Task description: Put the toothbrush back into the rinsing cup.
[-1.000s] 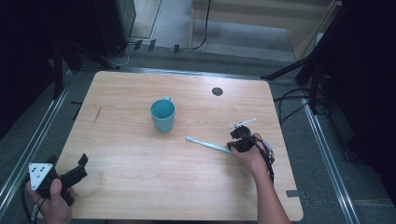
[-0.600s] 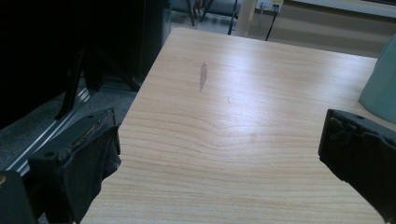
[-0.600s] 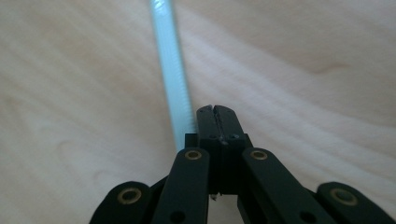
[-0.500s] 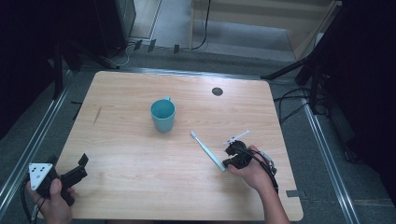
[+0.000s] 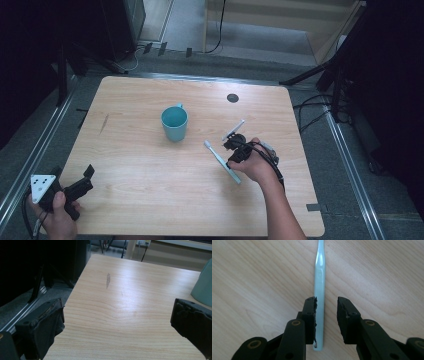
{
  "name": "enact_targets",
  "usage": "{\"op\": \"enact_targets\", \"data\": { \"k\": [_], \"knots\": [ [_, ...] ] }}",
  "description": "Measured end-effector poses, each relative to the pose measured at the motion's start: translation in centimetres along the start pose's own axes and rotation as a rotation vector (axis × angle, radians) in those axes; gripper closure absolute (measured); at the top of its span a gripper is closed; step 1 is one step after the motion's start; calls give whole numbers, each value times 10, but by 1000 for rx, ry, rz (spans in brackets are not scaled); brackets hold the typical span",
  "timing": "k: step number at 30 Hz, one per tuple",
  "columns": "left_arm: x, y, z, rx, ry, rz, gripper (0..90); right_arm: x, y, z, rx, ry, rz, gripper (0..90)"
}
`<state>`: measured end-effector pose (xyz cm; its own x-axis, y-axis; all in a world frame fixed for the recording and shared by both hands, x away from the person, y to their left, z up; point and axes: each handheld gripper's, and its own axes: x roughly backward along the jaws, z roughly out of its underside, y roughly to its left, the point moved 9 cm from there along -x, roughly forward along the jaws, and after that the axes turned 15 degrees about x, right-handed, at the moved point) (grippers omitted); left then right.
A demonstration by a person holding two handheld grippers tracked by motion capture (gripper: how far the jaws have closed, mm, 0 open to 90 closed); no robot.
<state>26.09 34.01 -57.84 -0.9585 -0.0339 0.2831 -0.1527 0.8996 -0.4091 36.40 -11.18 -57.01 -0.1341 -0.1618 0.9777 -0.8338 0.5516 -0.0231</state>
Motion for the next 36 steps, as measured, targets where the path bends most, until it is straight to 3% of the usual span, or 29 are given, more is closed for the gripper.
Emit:
{"op": "enact_targets", "data": {
  "k": [2,6,14,20,29,36],
  "knots": [
    [0,-1,0,-9,-3,-2,0,-3,-1,-6,13,43,17,706],
    [0,-2,1,-32,-5,-7,0,-10,1,-18,6,76,-3,715],
    [0,-2,1,-22,-2,-2,0,-23,4,-30,25,122,-12,740],
    [0,-2,1,-20,0,-1,0,-32,7,-34,58,178,13,785],
    [0,-2,1,-23,-1,0,0,-32,6,-36,66,165,27,804],
    [0,-2,1,-26,0,-1,0,-11,-9,-49,-5,15,58,804]
  ]
}}
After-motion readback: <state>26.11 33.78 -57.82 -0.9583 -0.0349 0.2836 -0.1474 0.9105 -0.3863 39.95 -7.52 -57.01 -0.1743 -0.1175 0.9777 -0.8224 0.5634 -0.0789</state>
